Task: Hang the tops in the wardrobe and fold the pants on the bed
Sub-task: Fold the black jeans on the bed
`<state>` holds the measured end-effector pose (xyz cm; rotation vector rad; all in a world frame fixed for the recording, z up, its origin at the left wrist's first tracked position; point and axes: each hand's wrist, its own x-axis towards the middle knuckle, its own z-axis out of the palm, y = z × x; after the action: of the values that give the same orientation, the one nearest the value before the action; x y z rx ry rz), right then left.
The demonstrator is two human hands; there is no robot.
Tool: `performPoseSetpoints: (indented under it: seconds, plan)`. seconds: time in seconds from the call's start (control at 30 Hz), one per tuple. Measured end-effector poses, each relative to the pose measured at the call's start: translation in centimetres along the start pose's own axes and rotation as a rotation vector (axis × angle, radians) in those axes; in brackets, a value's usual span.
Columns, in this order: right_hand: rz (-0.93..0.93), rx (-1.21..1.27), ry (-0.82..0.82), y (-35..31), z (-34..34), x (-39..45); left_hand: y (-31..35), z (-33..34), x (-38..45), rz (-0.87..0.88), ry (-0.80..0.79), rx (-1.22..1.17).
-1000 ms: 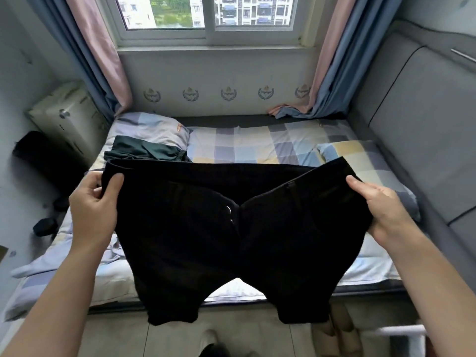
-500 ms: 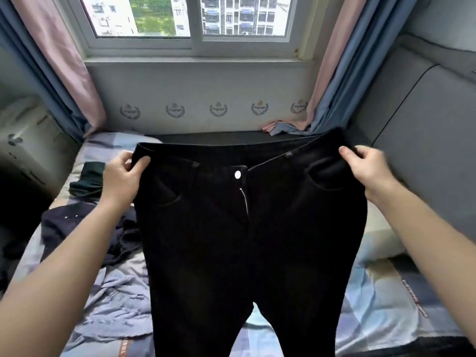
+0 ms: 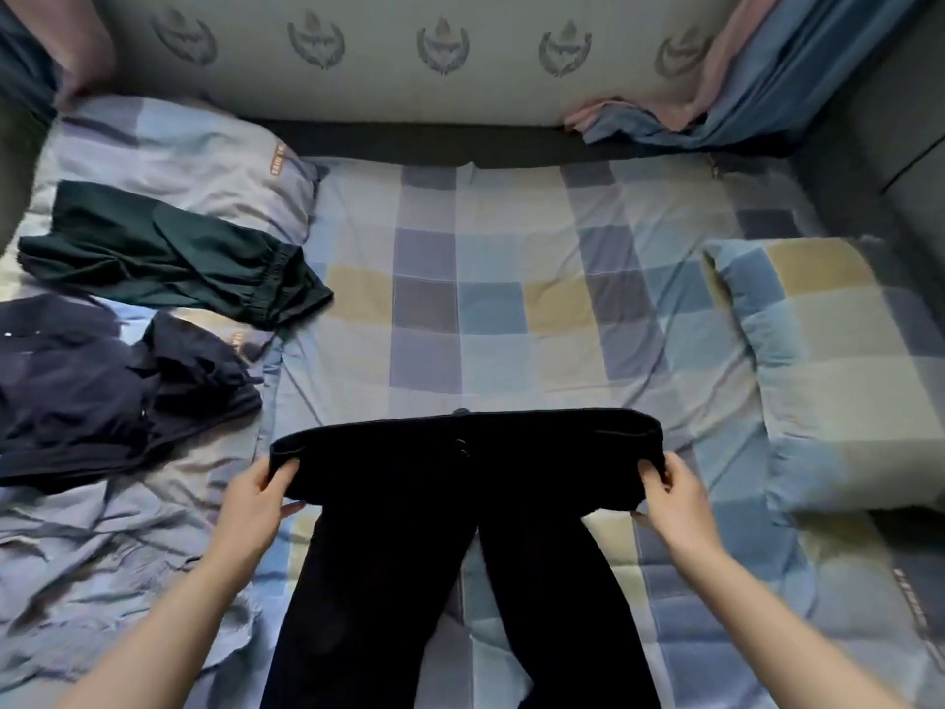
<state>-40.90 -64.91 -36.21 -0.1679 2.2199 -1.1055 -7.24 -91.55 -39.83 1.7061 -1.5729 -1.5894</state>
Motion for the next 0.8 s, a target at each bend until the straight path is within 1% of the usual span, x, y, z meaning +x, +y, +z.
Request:
performPoseSetpoints:
  seconds: [0.07,0.13,0.2,0.3,0.47,0.6,0.63,0.67,0.7,0.77,0.8]
  plan:
    - [-0.033,0.086,0.012,-0.2,0.2,1.3,0.2,0.2,0.8,0.003,0.038,-0.102]
    - [-0.057,0.171,0.002,-1.7,0.7,3.5,2.0,0.1,3.1,0.001,0.104,-0.176]
    - [-0.035,0.252,-0.020,-4.3,1.4,6.4,4.9,0.2,6.3,-0.034,0.178,-0.189]
    - [-0.024,0.309,-0.012,-9.2,2.6,11.9,9.7,1.5,11.7,-0.061,0.216,-0.265]
    - [-0.089,0.291,0.068,-17.6,5.1,21.0,18.7,4.6,20.2,0.072,0.192,-0.255]
    - [-0.173,0.322,0.095,-21.3,7.0,27.2,24.0,5.9,26.1,0.216,0.210,-0.337]
    - [-0.209,0.317,0.088,-21.8,7.4,28.6,24.6,6.2,27.3,0.260,0.208,-0.323]
    - [-0.235,0.287,0.077,-22.0,7.7,29.6,24.8,6.4,28.2,0.302,0.203,-0.258]
    - [-0.254,0.219,0.074,-21.5,8.1,30.7,24.2,6.6,29.3,0.348,0.209,-0.115]
    - [-0.309,0.033,0.084,-19.2,9.0,31.6,21.3,6.8,30.7,0.412,0.235,0.300]
    - [-0.332,-0.037,0.078,-17.1,9.8,31.7,18.9,7.3,31.0,0.409,0.227,0.459]
